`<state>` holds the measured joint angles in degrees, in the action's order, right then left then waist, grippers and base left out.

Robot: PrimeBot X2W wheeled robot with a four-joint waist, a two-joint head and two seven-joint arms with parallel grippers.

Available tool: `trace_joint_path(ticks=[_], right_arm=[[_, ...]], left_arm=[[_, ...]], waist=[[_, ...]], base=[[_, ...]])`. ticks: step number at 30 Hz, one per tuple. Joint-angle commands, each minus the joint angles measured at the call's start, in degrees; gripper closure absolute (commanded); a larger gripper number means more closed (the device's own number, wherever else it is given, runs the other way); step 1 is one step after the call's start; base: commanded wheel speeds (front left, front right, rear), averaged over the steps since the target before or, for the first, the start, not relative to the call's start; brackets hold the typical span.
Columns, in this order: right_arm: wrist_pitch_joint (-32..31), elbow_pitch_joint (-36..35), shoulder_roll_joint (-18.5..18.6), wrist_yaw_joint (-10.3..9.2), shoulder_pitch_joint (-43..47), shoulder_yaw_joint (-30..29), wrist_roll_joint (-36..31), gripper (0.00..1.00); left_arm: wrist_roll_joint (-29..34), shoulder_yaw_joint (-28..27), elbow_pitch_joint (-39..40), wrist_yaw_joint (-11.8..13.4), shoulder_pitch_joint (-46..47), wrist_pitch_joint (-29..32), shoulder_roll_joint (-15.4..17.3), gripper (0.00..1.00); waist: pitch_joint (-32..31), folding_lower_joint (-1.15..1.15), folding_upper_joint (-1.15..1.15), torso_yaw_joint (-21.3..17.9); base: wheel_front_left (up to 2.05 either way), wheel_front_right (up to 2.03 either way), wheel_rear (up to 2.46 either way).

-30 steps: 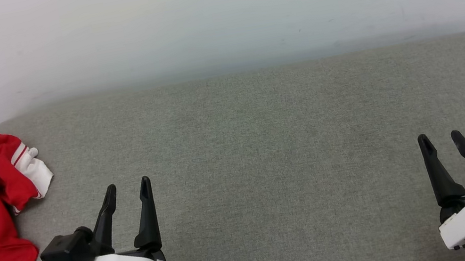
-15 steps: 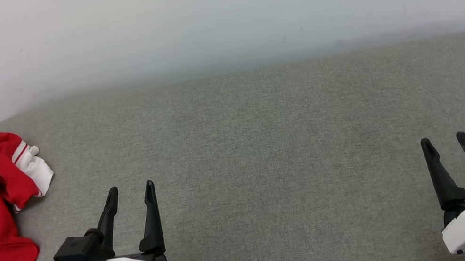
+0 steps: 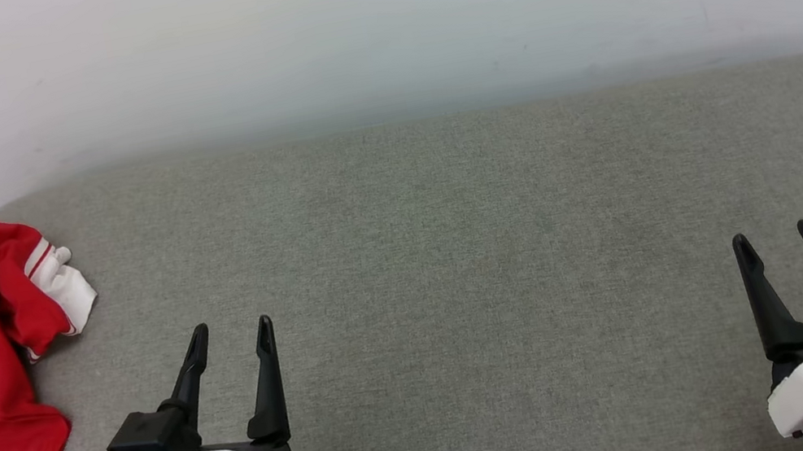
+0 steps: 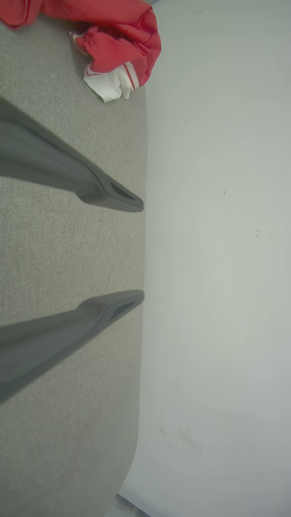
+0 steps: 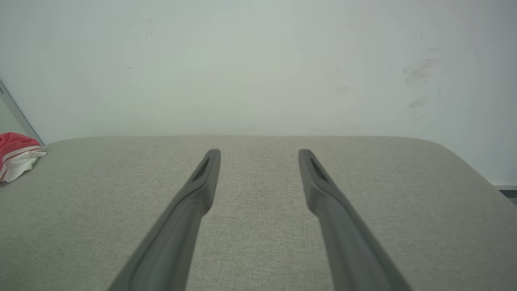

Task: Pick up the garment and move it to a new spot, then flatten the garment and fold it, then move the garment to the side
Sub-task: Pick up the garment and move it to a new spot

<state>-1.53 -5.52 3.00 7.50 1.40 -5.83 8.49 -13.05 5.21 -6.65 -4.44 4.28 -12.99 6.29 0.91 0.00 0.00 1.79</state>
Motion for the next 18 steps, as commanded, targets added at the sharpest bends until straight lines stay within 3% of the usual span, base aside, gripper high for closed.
trace_joint_path(ticks=[1, 11, 18], right_arm=[[0.4, -0.6, -0.2, -0.02, 0.2, -0.1, -0.7, 0.00], [1.5, -0.5, -0.2, -0.02, 0.0, -0.5, -4.5, 0.00], [2.2, -1.2, -0.2, -0.02, 0.5, -0.2, -6.8, 0.00]], left_arm=[[0.9, 0.0, 0.1, -0.3, -0.2, -0.5, -0.3, 0.00], [4.5, -0.6, -1.3, -1.3, 0.5, -1.5, -1.0, 0.00], [6.9, -1.0, -2.0, -1.7, 1.4, -2.2, -1.5, 0.00]], waist=[[0.0, 0.00, 0.00, 0.1], [0.1, 0.00, 0.00, 1.0], [0.4, 0.00, 0.00, 4.0]], base=[[0.00, 0.00, 0.00], [0.00, 0.00, 0.00], [0.00, 0.00, 0.00]])
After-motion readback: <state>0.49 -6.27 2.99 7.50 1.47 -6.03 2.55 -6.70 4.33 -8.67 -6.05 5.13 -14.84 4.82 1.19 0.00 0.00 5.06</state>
